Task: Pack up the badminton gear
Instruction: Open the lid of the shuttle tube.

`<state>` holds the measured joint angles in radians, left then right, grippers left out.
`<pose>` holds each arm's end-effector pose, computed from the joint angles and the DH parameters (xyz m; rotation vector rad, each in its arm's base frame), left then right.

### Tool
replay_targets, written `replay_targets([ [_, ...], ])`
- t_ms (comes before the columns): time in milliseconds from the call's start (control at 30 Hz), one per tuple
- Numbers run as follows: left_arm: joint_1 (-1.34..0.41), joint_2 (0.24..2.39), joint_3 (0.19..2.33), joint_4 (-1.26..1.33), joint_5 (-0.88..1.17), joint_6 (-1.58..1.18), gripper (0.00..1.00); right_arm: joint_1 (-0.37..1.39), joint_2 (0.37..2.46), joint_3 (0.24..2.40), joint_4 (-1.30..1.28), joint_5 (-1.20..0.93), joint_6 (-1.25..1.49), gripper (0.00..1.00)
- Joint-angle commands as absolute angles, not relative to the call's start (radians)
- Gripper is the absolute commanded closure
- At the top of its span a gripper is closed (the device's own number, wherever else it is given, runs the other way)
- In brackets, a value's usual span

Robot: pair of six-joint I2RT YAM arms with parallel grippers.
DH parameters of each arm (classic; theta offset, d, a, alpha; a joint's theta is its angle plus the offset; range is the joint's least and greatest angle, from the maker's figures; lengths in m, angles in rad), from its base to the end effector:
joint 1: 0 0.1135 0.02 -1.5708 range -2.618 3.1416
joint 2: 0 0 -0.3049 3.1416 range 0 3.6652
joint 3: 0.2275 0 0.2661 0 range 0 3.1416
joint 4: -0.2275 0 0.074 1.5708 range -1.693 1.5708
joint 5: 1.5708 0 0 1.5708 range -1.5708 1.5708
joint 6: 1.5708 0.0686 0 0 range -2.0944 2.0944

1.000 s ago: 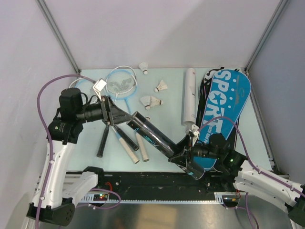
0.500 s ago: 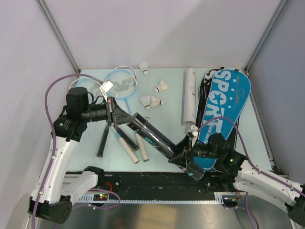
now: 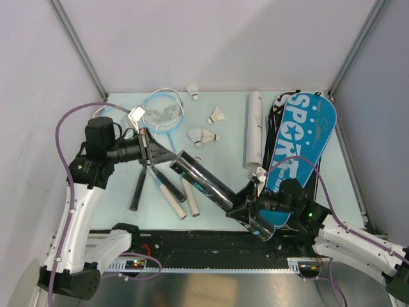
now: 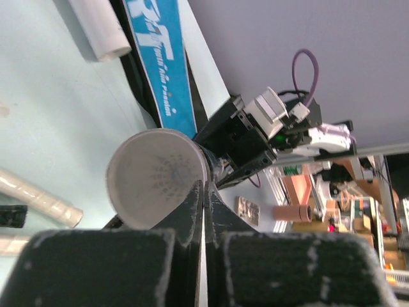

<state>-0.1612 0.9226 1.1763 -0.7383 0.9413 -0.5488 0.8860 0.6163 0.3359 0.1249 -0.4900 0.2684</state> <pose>0.1619 -0.0825 0.4264 0.2207 2.1105 -1.3934 0.0824 0.1520 0.2548 -0.9347 1.6344 1.2452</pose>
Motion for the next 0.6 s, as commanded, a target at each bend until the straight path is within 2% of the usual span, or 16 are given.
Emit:
replay_targets([
  [0,-0.090,0.900,1.230,-0.710,0.822,-0.579,1.00,0.881,0.578,0.357,0.184,-0.486,0.246,0.64],
  [267,-0.049,0.912,1.245,-0.711,0.803,-0.561,1.00,0.882,0.571,0.353,0.184,-0.483,0.249,0.64],
  [400,-0.048,0.938,1.269,-0.710,0.970,-0.492,1.00,0.881,0.571,0.354,0.190,-0.485,0.251,0.64],
  [567,-0.047,0.901,1.272,-0.710,0.879,-0.457,1.00,0.881,0.573,0.353,0.197,-0.486,0.256,0.64],
])
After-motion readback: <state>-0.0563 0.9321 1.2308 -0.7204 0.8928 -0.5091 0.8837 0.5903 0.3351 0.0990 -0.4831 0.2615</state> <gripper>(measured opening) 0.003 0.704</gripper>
